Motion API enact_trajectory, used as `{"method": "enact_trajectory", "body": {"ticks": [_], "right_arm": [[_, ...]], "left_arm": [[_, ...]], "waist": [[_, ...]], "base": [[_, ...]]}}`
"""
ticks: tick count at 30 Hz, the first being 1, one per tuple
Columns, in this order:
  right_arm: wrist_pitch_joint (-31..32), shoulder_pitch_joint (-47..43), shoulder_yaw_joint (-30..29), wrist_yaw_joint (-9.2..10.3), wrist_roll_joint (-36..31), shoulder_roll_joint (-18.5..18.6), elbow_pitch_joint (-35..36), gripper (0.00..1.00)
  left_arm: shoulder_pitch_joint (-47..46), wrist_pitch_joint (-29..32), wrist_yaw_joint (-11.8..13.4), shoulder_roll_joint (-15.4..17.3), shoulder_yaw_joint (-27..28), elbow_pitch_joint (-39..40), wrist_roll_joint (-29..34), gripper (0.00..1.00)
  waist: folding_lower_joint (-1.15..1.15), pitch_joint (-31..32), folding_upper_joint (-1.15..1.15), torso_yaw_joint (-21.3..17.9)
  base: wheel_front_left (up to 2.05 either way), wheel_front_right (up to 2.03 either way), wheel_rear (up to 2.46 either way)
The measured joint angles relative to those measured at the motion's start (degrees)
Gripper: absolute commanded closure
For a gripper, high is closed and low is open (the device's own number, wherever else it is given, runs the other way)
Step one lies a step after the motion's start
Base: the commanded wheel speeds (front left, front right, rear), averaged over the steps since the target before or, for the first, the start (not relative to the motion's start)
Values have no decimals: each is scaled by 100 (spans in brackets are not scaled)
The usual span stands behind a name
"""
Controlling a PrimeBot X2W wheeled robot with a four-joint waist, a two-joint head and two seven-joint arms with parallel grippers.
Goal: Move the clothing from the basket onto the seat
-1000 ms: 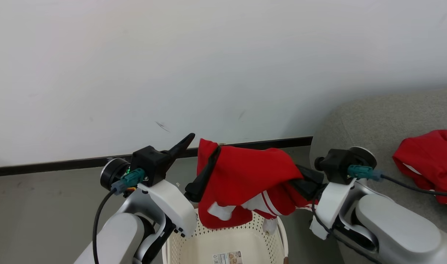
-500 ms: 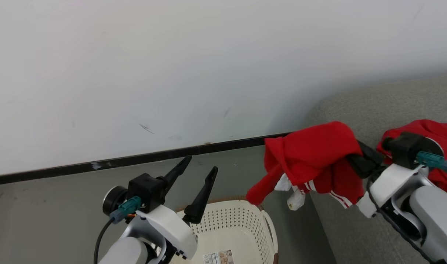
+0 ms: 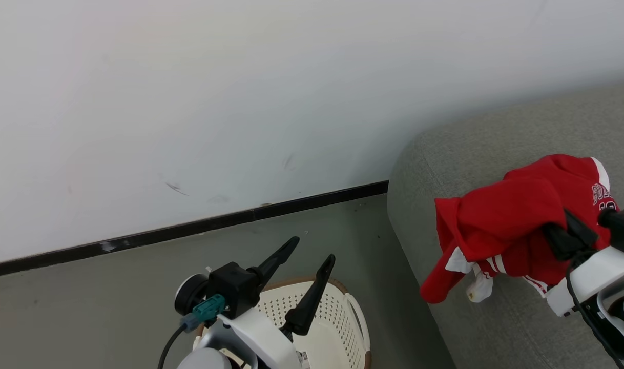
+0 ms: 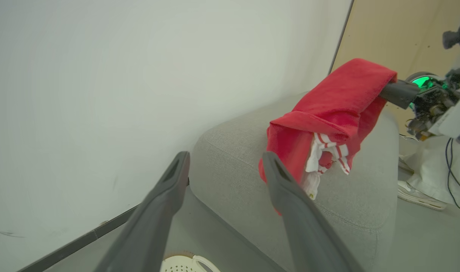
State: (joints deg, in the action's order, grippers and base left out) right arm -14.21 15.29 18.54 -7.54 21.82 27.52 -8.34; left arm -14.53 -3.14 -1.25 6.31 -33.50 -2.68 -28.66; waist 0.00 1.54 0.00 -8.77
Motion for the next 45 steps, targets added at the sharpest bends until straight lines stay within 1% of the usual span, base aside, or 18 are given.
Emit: {"method": "enact_trajectory", "body": {"ticks": [6,10,15,22,27,29,34,41,45], "right_arm": [[0,-446,-471,0,-210,-41,178,100],[0,-712,-678,0,-343,-114,282,100],[0,-1005,-869,0,-433,-233,453,100],[0,-1155,-886,0,-488,-397,647,100],[1,-1099,-594,0,-471,-405,746,100],[10,-939,-482,0,-439,-404,759,100],[67,-182,-546,0,-388,-252,734,100],[349,1050,-933,0,-227,-196,554,100],[516,1709,-1267,0,-171,-131,353,100]], "left_arm": [[1,-55,-100,-88,-168,-24,0,0],[2,-102,-149,-111,-270,-43,-1,0],[2,-167,-151,-145,-324,-48,-1,0],[20,-255,-142,-198,-314,-55,0,0],[143,-311,-24,-201,-229,-54,5,0],[163,-357,37,-199,-202,-35,12,0],[204,-386,131,-194,-124,15,55,0],[209,-426,347,-43,94,204,112,0],[209,-426,421,9,165,349,216,0]], "waist": [[0,1,0,-239],[0,-2,0,-411],[0,-8,0,-632],[0,-24,0,-909],[0,-52,0,-1052],[0,-82,0,-1084],[0,-164,0,-1034],[0,-304,0,-917],[0,-406,0,-847]], "base": [[0,0,0],[0,0,0],[0,0,0],[0,0,0],[0,0,0],[0,0,0],[0,0,0],[0,0,0],[0,0,0]]}}
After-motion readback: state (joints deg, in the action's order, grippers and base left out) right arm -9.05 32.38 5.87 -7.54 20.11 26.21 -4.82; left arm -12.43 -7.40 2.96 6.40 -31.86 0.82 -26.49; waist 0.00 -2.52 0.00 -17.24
